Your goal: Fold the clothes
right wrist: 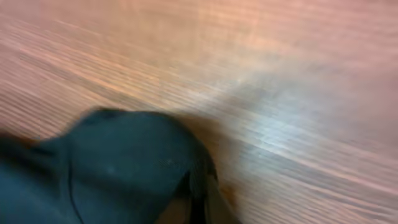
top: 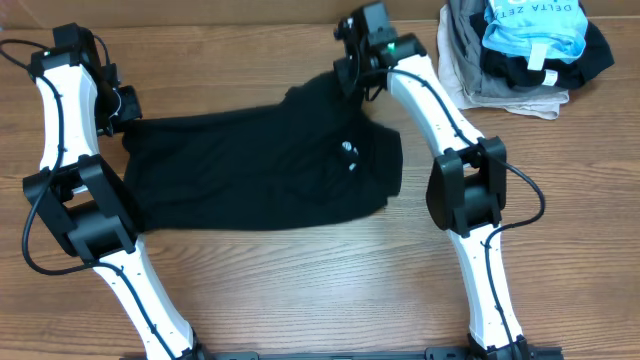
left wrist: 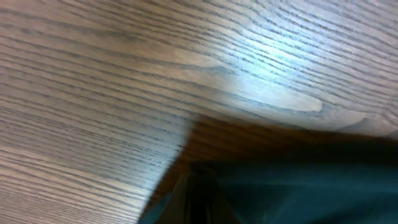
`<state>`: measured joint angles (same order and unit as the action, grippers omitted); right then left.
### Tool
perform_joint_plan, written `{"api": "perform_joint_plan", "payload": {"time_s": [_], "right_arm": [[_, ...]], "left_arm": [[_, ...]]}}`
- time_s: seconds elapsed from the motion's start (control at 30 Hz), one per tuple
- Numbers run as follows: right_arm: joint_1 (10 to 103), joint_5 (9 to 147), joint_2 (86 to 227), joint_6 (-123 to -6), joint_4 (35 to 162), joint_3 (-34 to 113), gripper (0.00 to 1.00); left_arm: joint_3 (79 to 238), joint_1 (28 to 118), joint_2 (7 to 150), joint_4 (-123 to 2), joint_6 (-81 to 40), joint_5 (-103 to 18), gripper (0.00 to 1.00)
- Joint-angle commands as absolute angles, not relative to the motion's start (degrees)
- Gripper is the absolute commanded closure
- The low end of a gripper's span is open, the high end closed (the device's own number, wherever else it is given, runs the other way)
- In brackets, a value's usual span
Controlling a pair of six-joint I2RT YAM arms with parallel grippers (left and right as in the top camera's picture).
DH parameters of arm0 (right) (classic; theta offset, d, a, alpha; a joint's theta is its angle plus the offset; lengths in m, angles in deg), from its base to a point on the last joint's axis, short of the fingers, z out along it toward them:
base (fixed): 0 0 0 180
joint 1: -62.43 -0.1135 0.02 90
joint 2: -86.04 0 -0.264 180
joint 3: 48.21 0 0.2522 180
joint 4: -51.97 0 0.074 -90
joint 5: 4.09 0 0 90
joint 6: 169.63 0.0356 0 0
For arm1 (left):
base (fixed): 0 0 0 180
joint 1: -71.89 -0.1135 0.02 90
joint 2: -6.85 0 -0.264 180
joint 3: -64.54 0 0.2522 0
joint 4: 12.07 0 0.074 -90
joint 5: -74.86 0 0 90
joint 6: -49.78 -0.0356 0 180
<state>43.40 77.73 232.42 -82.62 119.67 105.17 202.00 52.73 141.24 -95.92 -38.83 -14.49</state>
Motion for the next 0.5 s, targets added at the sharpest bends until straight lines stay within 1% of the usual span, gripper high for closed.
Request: {"api": "perform_joint_plan", "payload": {"time_s": [0.0, 0.13, 0.23, 0.37, 0.47], "right_arm": [[46.09, 77.10, 231.81, -82.66, 123.47, 114.65, 0.96], [47.95, 75.15, 231.77, -82.70, 133.96, 123.13, 0.96], [48.50, 74.95, 231.77, -82.70, 141.39, 127.11, 0.96], [48.58, 73.82, 231.79, -83.12, 149.04, 127.79, 0.96], [48.58, 73.82, 231.79, -83.03, 153.70, 127.15, 0.96]], "left_arm": [[205.47, 52.36, 139.86, -95.72, -36.84, -15.08, 0.96], [210.94, 52.67, 139.84, -98.06, -35.68, -15.65, 0.96], [214.79, 52.76, 139.84, -101.75, -35.20, -18.36, 0.96], [215.81, 52.87, 139.84, -106.30, -34.96, -23.24, 0.96], [214.85, 53.41, 139.86, -109.97, -35.16, -23.72, 0.96]]}}
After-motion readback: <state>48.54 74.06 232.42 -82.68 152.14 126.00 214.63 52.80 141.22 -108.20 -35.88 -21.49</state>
